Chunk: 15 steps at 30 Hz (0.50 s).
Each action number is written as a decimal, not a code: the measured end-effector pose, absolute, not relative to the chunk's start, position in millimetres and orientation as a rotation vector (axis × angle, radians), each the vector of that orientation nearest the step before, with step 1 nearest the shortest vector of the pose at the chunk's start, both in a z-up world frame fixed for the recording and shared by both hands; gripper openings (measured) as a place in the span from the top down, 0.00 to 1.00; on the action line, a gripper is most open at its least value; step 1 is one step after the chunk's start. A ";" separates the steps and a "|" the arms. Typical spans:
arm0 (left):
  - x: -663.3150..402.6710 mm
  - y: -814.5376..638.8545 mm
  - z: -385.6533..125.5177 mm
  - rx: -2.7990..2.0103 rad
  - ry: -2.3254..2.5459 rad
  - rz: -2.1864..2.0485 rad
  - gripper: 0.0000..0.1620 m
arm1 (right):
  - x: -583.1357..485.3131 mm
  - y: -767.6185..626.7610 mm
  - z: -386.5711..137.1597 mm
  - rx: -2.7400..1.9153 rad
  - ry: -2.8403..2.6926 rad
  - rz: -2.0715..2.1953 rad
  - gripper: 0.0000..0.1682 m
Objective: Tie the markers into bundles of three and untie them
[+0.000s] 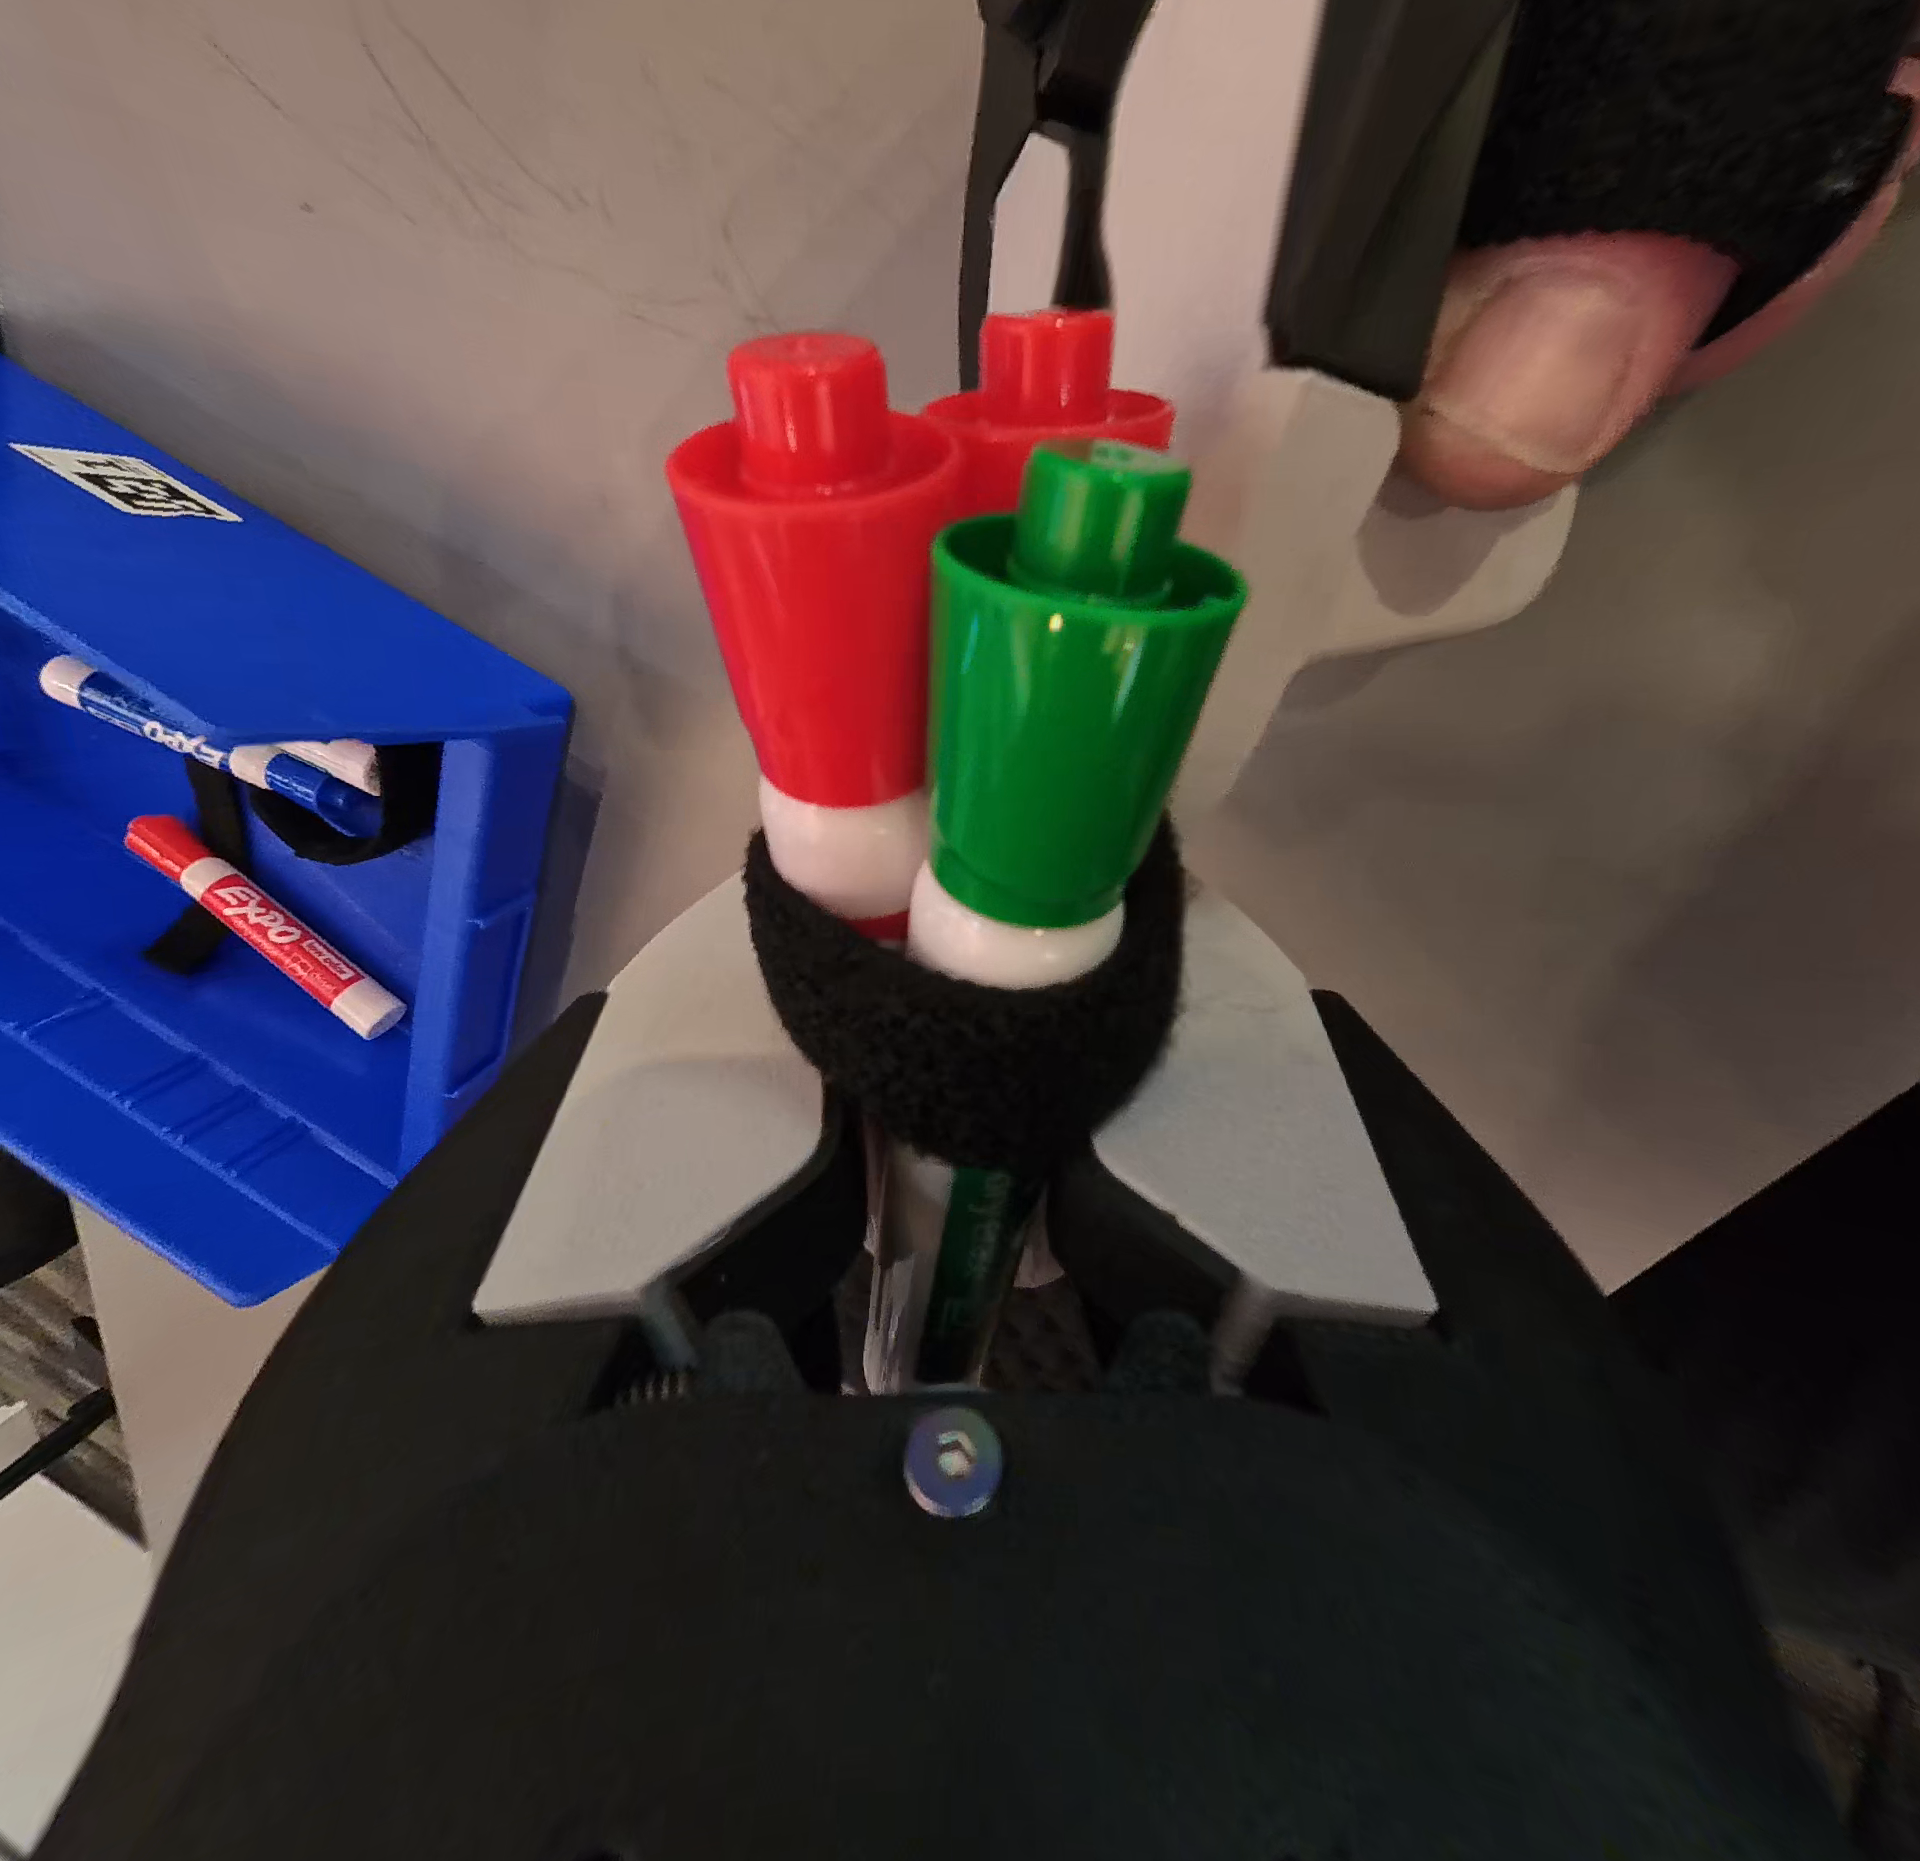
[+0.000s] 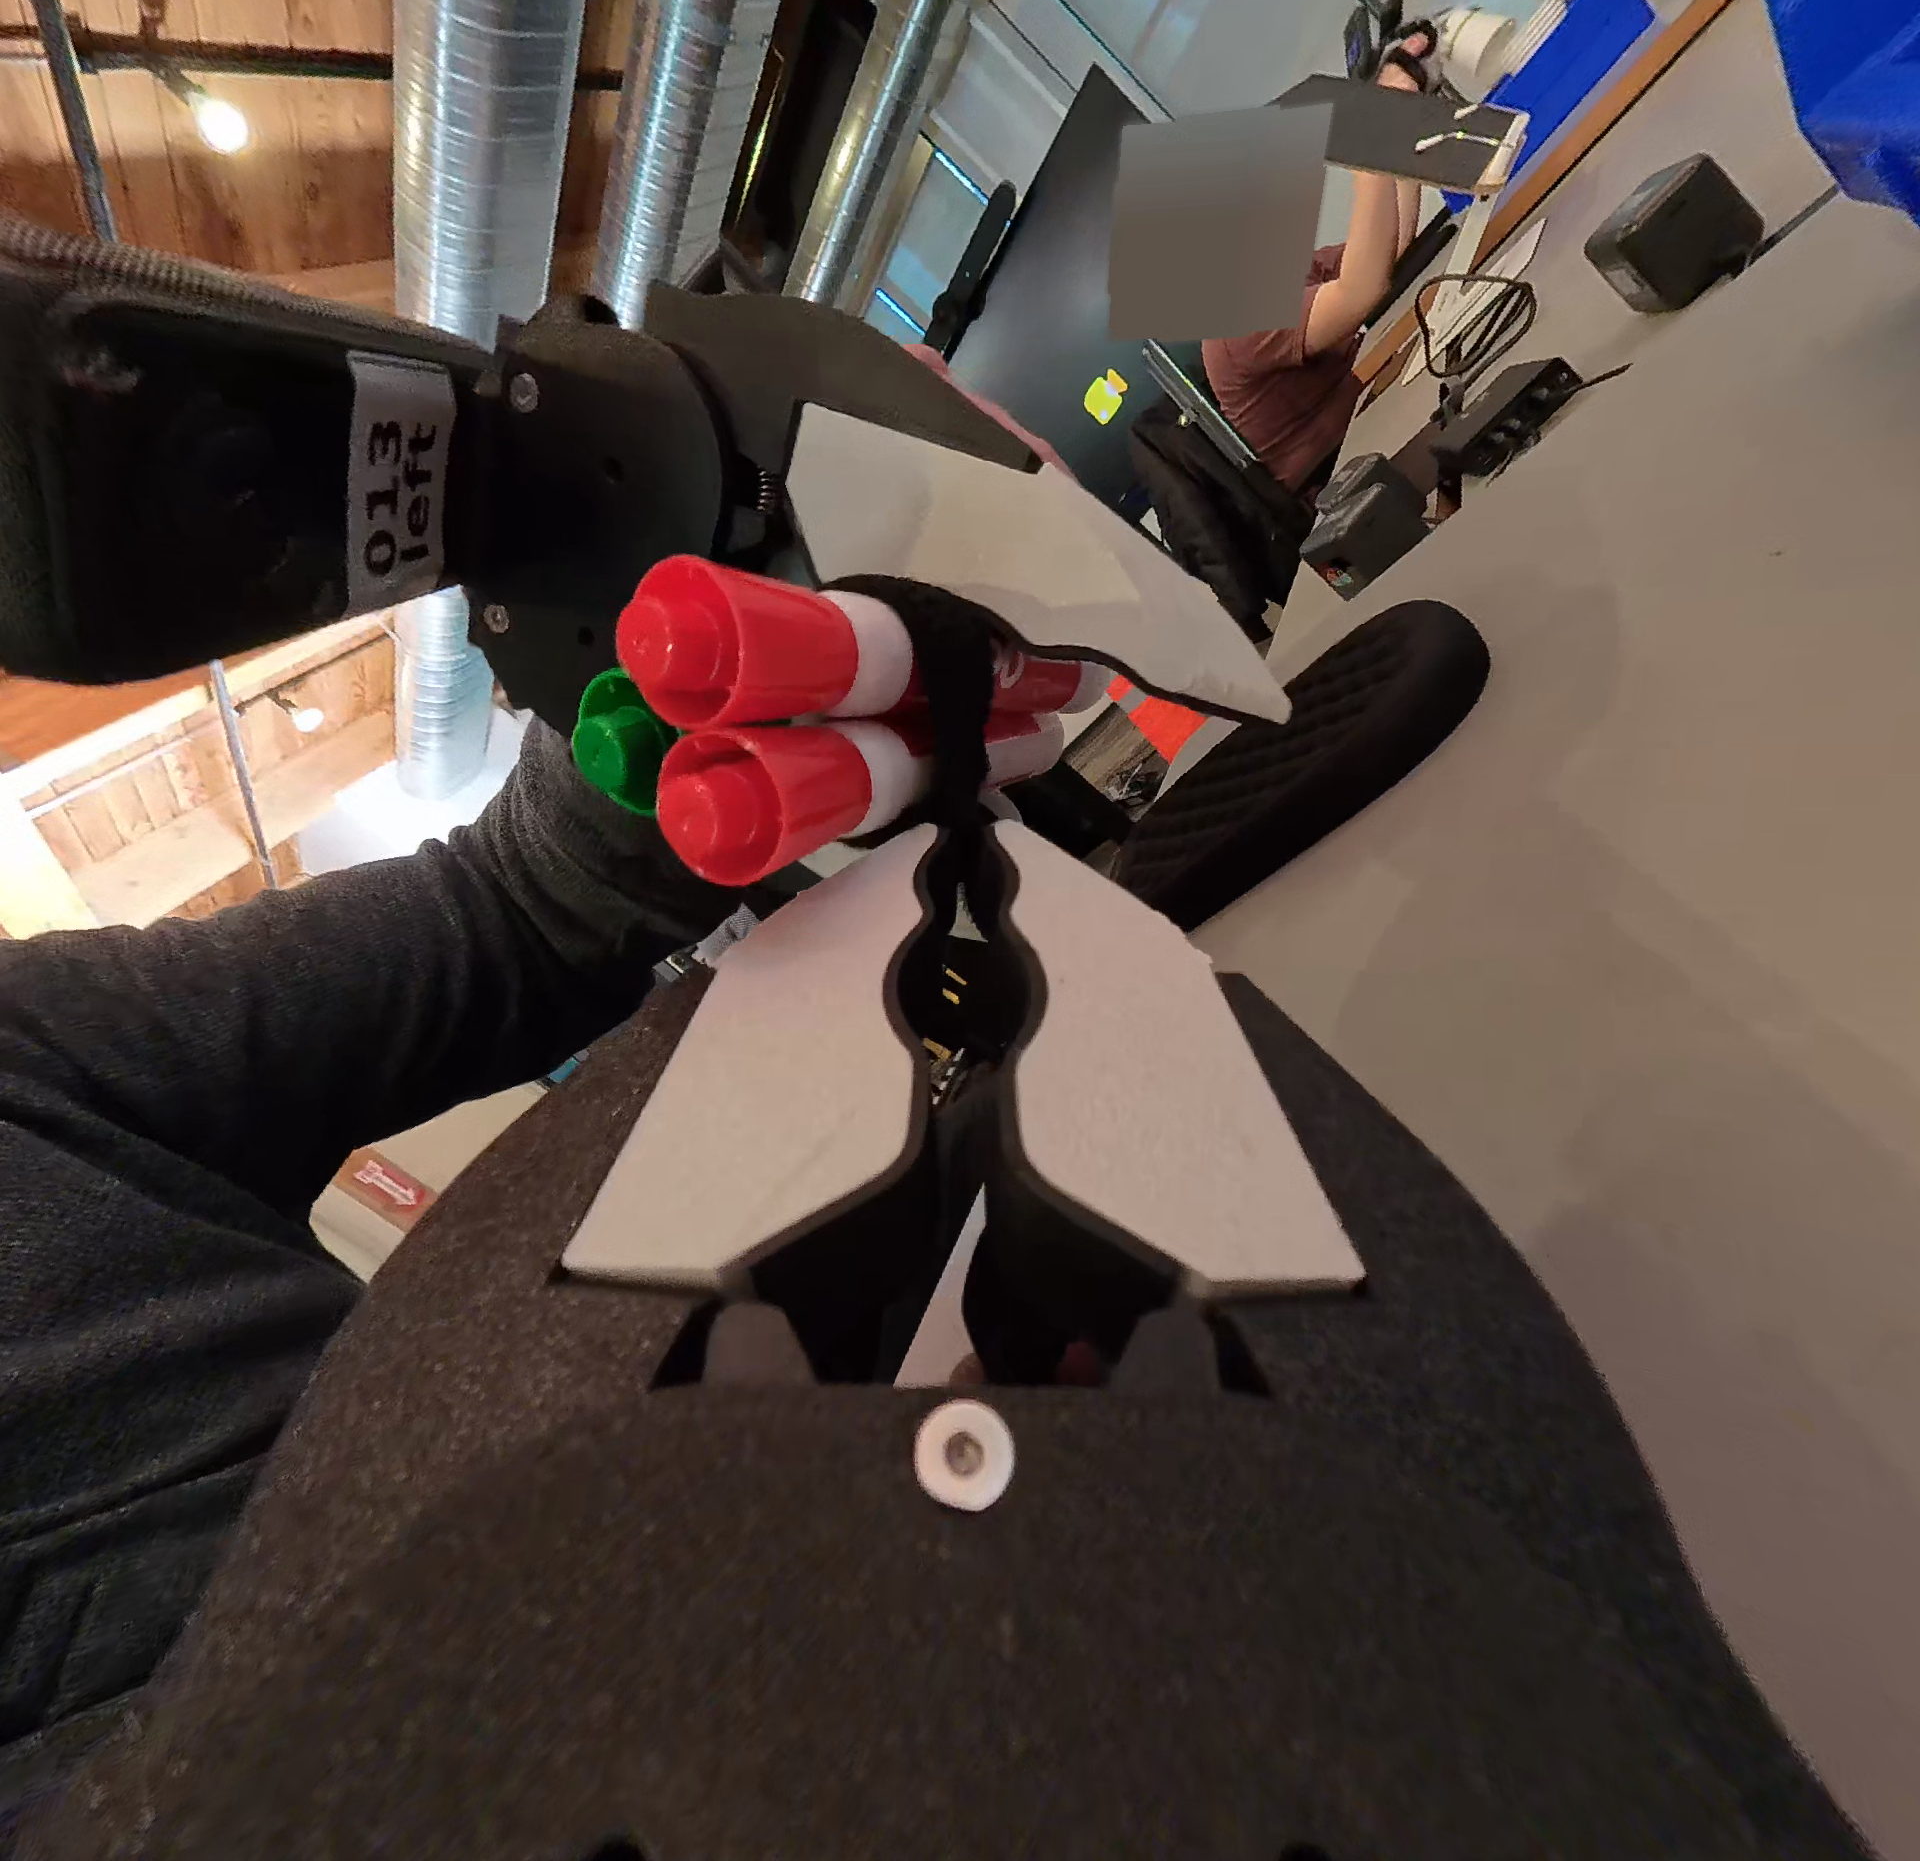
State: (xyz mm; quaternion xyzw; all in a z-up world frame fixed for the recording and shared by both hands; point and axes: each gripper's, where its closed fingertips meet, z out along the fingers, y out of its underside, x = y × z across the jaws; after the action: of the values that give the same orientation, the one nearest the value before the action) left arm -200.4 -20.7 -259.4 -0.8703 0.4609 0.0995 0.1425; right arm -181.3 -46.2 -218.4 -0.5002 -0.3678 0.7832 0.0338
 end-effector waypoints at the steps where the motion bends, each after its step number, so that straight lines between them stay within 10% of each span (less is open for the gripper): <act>1: -201.3 -20.1 -259.3 -2.511 1.317 0.284 0.75 | -181.3 -46.4 -217.8 -1.526 -1.137 2.404 0.97; 12: -206.0 -17.6 -262.7 -2.500 1.329 0.335 0.75 | -180.5 -51.5 -216.1 -1.467 -1.175 2.352 0.99; 15: -206.6 -15.7 -263.5 -2.500 1.324 0.346 0.55 | -180.7 -50.4 -215.8 -1.477 -1.167 2.376 0.99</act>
State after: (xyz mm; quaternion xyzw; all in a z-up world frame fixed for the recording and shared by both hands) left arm -206.6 -15.7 -263.5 -0.8679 0.4597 0.1200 0.1451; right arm -180.7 -50.4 -215.8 -0.4864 -0.3843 0.7827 0.0553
